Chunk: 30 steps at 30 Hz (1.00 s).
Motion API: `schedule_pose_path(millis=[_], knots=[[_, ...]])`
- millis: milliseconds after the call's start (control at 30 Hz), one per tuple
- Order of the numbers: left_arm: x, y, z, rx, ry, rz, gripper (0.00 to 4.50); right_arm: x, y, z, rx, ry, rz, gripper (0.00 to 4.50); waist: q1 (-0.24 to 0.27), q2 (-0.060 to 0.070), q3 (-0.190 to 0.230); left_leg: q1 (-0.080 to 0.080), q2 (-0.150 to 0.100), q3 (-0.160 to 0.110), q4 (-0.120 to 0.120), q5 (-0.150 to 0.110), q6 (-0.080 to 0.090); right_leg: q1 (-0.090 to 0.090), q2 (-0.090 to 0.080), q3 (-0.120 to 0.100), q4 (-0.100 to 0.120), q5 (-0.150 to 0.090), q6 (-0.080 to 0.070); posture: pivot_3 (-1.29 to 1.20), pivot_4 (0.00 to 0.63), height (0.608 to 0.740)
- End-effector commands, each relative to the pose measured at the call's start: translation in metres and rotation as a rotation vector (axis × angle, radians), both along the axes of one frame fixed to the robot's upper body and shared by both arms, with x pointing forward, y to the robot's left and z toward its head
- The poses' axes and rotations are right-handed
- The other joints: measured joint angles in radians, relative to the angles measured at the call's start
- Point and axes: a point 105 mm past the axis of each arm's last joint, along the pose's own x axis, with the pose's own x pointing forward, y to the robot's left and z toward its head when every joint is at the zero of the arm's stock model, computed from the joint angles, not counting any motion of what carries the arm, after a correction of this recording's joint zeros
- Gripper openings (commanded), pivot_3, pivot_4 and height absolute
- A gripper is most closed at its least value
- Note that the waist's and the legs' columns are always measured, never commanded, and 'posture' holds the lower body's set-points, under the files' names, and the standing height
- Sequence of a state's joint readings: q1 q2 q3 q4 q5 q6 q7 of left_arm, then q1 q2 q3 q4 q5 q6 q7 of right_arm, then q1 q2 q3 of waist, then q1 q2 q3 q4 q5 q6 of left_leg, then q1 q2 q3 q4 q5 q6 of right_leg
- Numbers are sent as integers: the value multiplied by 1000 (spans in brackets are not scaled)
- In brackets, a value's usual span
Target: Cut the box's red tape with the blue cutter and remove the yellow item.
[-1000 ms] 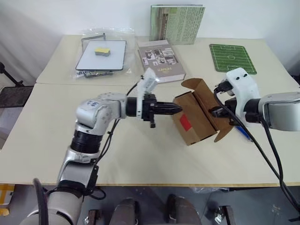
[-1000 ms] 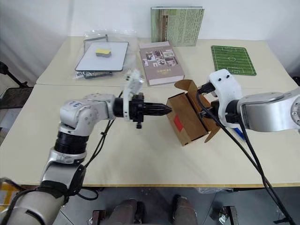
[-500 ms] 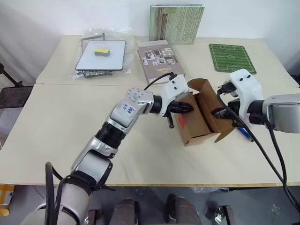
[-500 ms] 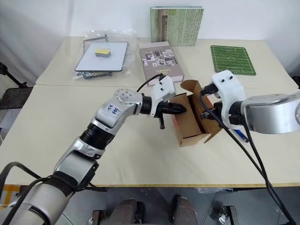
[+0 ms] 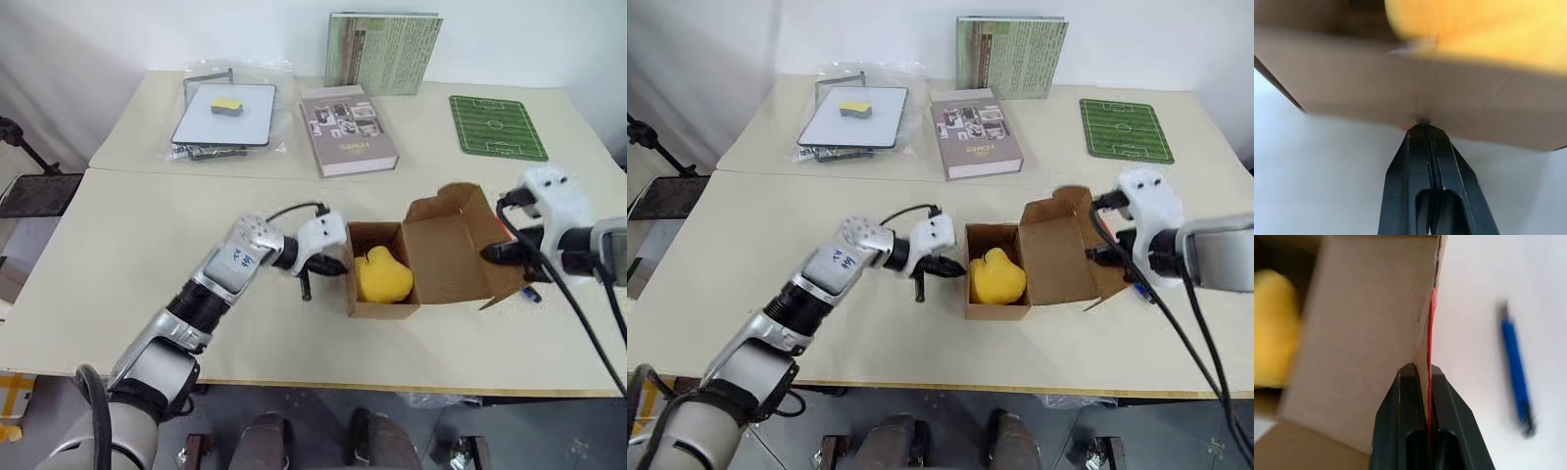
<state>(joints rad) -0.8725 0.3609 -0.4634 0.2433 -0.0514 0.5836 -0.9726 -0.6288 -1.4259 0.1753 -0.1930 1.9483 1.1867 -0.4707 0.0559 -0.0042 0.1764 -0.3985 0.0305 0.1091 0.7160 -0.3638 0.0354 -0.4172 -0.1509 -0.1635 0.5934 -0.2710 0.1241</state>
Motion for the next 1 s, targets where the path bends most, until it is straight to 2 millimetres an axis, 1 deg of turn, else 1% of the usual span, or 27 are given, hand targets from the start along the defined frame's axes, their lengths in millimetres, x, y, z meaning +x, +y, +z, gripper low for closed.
schedule_pose_path(millis=[33, 133, 233, 333, 400, 533, 567, 633, 733, 833, 867, 900, 1000], knots=[[-2, -11, 13, -40, -38, -23, 0, 1, 8, -17, 87, 36, -7, 11, -2, 0, 0, 0, -1, 0, 0, 0, 0, 0, 0, 0, 0, 0, 0, 0, 150, 740], [0, -11, 12, -49, -38, -6, 0, 3, 11, -39, 122, 75, -24, 11, -2, 0, 0, 0, -1, 0, 1, 0, 0, 0, 1, -1, 0, 1, -1, 0, 150, 740], [1, -12, 12, -59, -34, 5, 0, 7, 10, -53, 105, 70, -37, 11, -4, 0, 0, 0, -1, 0, 1, 0, 0, 0, 2, 0, 1, 1, -1, 0, 150, 740], [2, -12, 11, -74, -21, 19, 0, 20, 4, -53, 66, -32, -66, 11, -4, 0, 0, 0, -1, 0, 2, 0, 0, 0, 1, 0, 2, 1, -1, 0, 150, 740], [3, -12, 10, -73, -19, 24, 0, 26, 2, -47, 31, -101, -58, 11, -5, 0, 0, 0, -1, 0, 3, 0, 0, 0, 1, 0, 2, 1, -1, 0, 150, 740], [5, -3, 12, -77, -13, 58, 0, 31, 9, -26, 59, -233, 37, 978, -6, 0, 0, 1, -1, 1, 3, 0, 0, 0, 2, 1, 2, 1, -1, 0, 150, 740], [6, -1, 13, -78, -14, 64, 0, 32, 9, -22, 62, -261, 39, 1398, -7, 0, 0, 1, -1, 1, 3, 0, 0, 0, 2, 1, 2, 1, -1, 0, 150, 740], [8, 4, 17, -87, -12, 80, 0, 32, 4, -16, 30, -303, 54, 2059, -6, 0, 0, 1, -1, 1, 2, 0, 0, 0, 2, 1, 2, 1, -1, 0, 150, 740], [10, 12, 21, -95, 4, 108, 0, 29, 4, -4, 39, -365, 85, 3181, -6, 0, 0, 1, -1, 1, 2, 0, 0, 0, 2, 1, 2, 1, -1, 0, 150, 740], [10, 18, 23, -101, 49, 127, 618, 25, 2, 5, 36, -403, 112, 4229, -5, 0, 0, 1, -1, 1, 2, 0, 0, 0, 2, 1, 3, 1, -1, 0, 150, 740], [9, 20, 24, -108, 70, 135, 903, 24, -1, 8, 31, -421, 113, 4500, -4, 0, 0, 1, -1, 1, 2, 0, 0, 0, 2, 1, 3, 1, -1, 0, 150, 740], [10, 22, 27, -120, 86, 145, 1238, 23, -5, 12, 25, -438, 111, 4500, -4, 0, 0, 1, -1, 1, 2, 0, 0, 0, 2, 1, 3, 1, -1, 0, 150, 740], [20, 31, 40, -164, 91, 207, 2182, 20, -22, 26, -10, -498, 105, 4500, -2, 0, 0, 1, -2, 2, 3, 0, 0, 0, 2, 2, 3, 1, -1, 0, 150, 740]])
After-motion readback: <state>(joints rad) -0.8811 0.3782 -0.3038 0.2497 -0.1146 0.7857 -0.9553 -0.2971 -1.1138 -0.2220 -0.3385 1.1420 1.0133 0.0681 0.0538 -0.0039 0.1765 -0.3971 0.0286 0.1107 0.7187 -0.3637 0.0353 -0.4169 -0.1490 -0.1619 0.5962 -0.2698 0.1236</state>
